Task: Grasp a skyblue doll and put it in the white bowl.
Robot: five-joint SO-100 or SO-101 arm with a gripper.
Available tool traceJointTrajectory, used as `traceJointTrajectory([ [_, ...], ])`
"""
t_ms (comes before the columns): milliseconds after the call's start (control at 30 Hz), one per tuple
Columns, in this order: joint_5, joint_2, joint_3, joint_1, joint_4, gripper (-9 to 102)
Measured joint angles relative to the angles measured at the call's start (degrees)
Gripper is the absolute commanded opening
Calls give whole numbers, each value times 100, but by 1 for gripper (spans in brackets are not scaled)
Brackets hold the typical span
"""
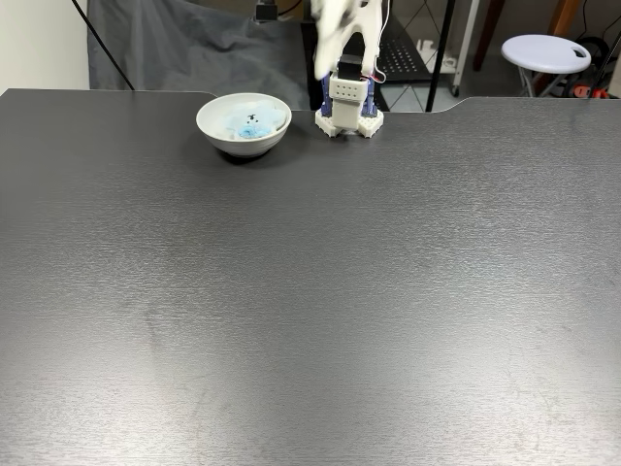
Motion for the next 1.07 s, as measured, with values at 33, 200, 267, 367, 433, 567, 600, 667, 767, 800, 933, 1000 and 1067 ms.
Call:
traceJointTrajectory([
  [33, 229, 185, -26, -176, 0, 41],
  [200, 809, 1274, -18, -800, 185, 23],
  [267, 870, 1635, 167, -896, 334, 10],
  [367, 870, 2004, 686, -932, 413, -3],
  [433, 870, 2268, 1125, -914, 413, 0],
  [567, 870, 2865, 2171, -976, 413, 3],
  [600, 870, 3006, 2487, -976, 413, 3],
  [667, 870, 3305, 3094, -949, 413, 3],
  [767, 870, 3806, 4025, -932, 413, 3],
  [800, 870, 3981, 4298, -940, 413, 3],
  [933, 870, 4676, 5115, -870, 413, 3],
  [1000, 870, 4957, 5379, -677, 378, 3],
  [1067, 870, 5177, 5660, -536, 352, 3],
])
